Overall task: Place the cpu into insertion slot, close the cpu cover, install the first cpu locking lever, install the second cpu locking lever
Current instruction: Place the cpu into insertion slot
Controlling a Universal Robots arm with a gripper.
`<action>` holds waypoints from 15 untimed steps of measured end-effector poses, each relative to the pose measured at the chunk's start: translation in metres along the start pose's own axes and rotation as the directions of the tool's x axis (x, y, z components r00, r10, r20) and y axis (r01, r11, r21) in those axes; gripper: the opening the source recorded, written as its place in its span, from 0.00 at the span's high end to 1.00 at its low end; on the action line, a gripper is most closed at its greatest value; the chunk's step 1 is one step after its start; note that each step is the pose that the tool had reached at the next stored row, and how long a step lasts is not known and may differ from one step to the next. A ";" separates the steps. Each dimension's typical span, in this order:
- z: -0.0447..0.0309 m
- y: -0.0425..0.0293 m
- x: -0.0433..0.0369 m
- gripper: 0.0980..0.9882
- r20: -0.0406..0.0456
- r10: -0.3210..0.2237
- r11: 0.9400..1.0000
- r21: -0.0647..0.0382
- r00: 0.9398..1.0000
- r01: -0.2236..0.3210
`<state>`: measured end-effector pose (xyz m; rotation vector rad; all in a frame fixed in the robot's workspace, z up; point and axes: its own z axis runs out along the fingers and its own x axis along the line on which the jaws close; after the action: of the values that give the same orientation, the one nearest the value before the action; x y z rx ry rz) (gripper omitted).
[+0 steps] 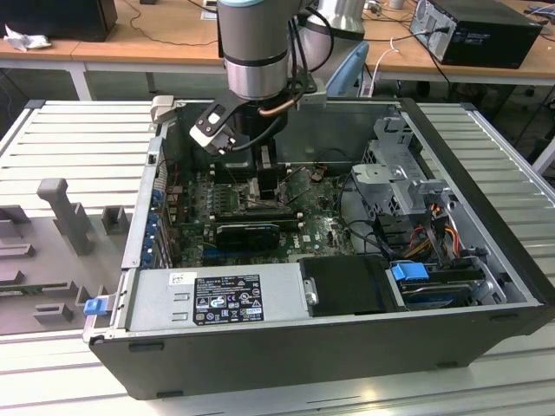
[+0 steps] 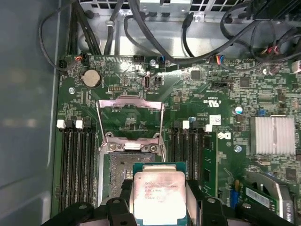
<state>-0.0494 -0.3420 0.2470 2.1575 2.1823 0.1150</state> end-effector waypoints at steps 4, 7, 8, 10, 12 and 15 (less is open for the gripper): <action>0.0076 -0.0014 0.0062 0.52 0.000 0.000 1.000 0.000 1.000 0.000; 0.0125 -0.0026 0.0101 0.52 0.000 0.000 1.000 0.000 1.000 0.000; 0.0137 -0.0029 0.0110 0.52 0.000 0.000 1.000 0.000 1.000 0.000; 0.0193 -0.0037 0.0141 0.52 0.000 0.000 1.000 0.000 1.000 0.000; 0.0290 -0.0046 0.0189 0.52 0.000 0.002 1.000 0.000 1.000 -0.002; 0.0335 -0.0051 0.0206 0.52 0.001 0.014 1.000 0.000 1.000 -0.014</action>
<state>-0.0513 -0.3214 0.2132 2.1721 2.1673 0.1142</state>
